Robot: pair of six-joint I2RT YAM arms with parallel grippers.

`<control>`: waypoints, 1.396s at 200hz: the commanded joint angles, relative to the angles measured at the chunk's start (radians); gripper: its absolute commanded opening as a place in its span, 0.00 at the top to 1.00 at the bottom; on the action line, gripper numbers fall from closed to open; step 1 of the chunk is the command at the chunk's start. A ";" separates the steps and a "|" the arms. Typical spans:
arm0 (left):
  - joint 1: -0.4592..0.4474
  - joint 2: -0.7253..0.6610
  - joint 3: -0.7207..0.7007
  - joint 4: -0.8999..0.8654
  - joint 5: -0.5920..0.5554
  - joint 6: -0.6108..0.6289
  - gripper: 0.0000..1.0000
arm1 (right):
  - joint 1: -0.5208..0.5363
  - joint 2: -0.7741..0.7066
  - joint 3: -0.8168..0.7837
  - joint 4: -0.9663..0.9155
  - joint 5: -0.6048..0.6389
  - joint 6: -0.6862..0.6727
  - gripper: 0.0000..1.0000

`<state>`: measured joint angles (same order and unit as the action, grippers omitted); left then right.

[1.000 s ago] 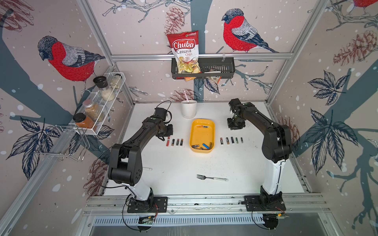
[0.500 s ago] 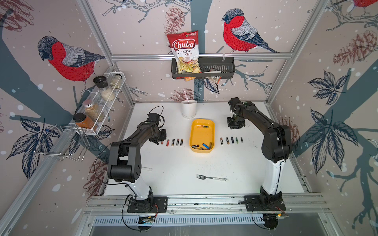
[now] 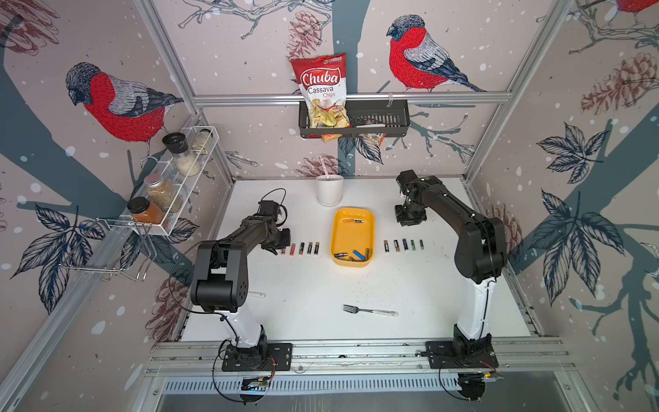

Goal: Take the batteries out of the storage box
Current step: Place the battery at the center of the board.

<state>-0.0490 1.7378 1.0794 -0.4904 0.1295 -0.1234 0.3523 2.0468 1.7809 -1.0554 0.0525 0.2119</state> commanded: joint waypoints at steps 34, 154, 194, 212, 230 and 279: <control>0.003 0.020 -0.007 0.029 -0.004 0.012 0.88 | 0.003 0.007 0.018 -0.022 0.021 0.016 0.73; 0.002 0.060 0.000 0.046 -0.025 0.011 0.88 | 0.004 0.009 0.009 -0.017 0.020 0.014 0.73; 0.003 0.063 0.003 0.045 -0.030 0.013 0.88 | 0.003 0.007 0.006 -0.018 0.020 0.014 0.73; 0.004 0.072 0.006 0.042 -0.028 0.014 0.87 | 0.002 0.007 0.006 -0.017 0.020 0.014 0.73; 0.002 0.075 0.006 0.041 -0.030 0.014 0.86 | 0.001 0.007 0.006 -0.017 0.022 0.014 0.73; 0.003 0.078 0.005 0.038 -0.025 0.014 0.84 | 0.001 0.002 0.002 -0.018 0.022 0.012 0.73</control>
<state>-0.0490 1.8103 1.0859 -0.4347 0.1055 -0.1226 0.3534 2.0541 1.7851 -1.0588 0.0597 0.2123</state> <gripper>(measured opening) 0.162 0.270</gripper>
